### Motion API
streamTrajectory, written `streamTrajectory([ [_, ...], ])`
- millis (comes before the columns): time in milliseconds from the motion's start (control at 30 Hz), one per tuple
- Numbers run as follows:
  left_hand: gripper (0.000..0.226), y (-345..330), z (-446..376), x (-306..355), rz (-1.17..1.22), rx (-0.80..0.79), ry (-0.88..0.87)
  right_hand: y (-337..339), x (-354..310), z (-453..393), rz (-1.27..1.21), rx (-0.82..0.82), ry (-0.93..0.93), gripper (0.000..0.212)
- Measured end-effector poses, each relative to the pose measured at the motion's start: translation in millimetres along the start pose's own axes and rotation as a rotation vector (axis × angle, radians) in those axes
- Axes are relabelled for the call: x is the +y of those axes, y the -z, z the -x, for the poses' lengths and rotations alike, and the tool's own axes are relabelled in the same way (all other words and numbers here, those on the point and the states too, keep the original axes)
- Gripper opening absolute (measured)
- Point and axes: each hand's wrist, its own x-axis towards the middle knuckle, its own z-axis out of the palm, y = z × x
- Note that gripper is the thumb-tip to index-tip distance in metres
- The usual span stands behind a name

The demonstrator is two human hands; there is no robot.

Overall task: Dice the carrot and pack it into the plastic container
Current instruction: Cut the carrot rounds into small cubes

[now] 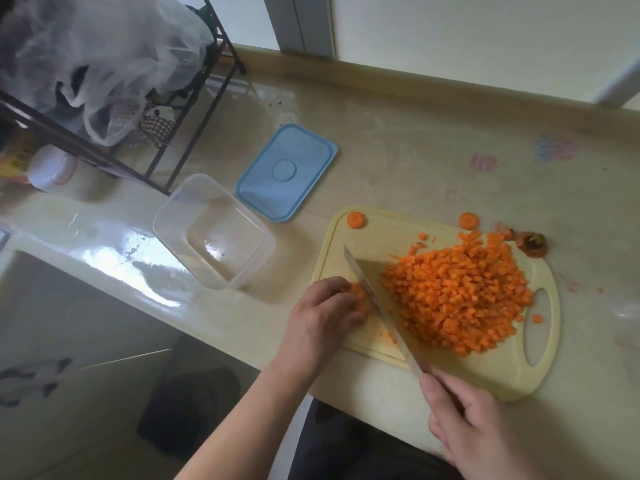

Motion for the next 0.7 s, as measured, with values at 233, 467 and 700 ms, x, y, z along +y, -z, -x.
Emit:
streamTrajectory([
  [233, 0.015, 5, -2, 0, -0.094, -0.029, -0.168, 2, -7, 8, -0.004, -0.030, 0.031, 0.032],
  [467, 0.007, 0, 1, -8, -0.136, -0.066, -0.236, -2, 2, 7, 0.083, -0.032, 0.046, 0.031],
  [700, 0.007, 1, 2, -11, -0.121, -0.032, -0.254, -3, -3, -6, 0.233, 0.034, 0.089, 0.026],
])
